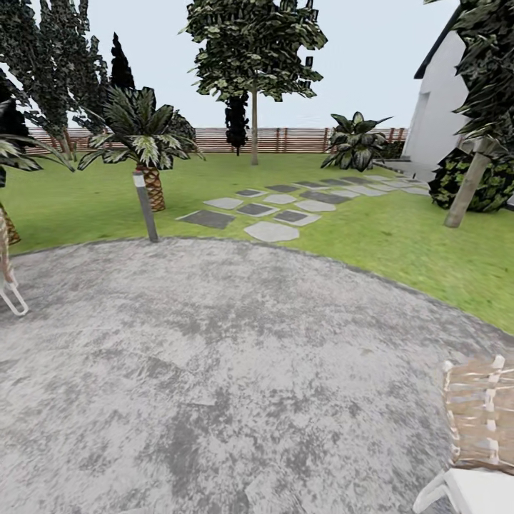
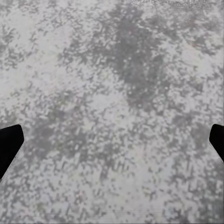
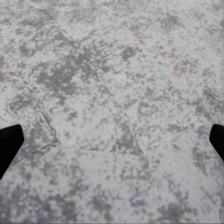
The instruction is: In the garden, pick up the pesticide atomizer on the floor and spray pesticide onto both trees until each tree trunk is fully covered.
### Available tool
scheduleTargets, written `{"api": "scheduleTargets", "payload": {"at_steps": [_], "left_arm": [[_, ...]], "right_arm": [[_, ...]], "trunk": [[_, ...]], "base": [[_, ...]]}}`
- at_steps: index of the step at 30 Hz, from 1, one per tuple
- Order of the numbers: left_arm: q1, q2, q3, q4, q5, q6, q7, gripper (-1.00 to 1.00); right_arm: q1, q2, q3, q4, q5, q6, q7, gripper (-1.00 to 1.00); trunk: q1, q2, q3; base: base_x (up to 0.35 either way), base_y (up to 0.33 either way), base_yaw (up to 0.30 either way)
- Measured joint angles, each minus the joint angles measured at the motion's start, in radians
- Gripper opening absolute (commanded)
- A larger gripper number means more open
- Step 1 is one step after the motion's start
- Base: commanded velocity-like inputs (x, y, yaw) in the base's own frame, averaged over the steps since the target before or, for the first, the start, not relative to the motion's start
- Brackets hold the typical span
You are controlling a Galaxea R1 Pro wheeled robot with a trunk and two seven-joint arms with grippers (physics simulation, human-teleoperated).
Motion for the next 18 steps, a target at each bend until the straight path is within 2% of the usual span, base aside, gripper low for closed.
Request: {"api": "scheduleTargets", "payload": {"at_steps": [18], "left_arm": [[0.0,-0.001,0.0,0.001,0.0,0.0,-0.001,1.0]], "right_arm": [[0.0,0.001,0.0,0.0,0.0,0.0,0.0,1.0]], "trunk": [[0.0,0.0,0.0]], "base": [[0.34,0.0,0.002]]}}
